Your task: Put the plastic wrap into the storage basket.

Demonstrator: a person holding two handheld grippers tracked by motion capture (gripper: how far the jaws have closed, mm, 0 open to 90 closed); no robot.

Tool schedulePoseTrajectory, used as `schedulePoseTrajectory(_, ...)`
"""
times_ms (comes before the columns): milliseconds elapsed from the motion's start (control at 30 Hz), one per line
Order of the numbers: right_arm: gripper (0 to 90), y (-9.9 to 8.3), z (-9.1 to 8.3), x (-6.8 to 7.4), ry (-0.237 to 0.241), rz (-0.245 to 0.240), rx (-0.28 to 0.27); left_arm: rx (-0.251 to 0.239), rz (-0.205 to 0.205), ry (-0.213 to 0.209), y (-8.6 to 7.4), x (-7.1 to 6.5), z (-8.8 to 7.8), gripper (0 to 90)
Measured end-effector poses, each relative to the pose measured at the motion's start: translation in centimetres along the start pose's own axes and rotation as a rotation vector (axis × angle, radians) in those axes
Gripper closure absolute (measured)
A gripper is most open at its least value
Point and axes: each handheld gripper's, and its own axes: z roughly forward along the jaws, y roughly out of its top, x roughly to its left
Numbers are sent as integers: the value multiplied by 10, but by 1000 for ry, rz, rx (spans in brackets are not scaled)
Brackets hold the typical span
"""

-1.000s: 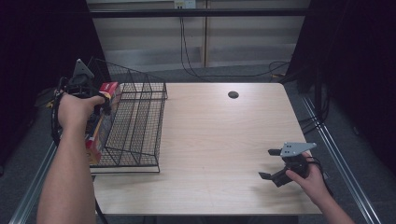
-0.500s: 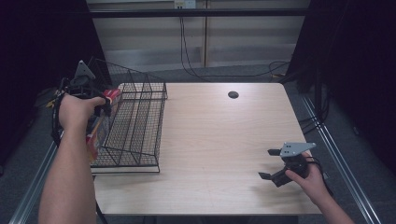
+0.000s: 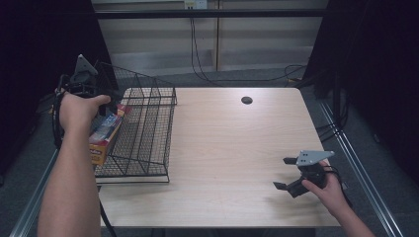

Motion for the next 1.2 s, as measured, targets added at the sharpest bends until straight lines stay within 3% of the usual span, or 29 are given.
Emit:
schedulePoseTrajectory(367,21,-1,-1,0,6,2,-5,-26,40,-59,-2,-27,-5,351)
schedulePoseTrajectory(467,21,-1,-2,0,0,5,-9,-34,72,-92,-3,-34,-4,331)
schedulePoseTrajectory(833,21,-1,-2,0,1,5,-7,-59,123,-165,-12,-56,8,243)
schedulePoseTrajectory(1200,21,-1,-3,1,2,3,-11,-94,172,-269,-24,-77,19,194)
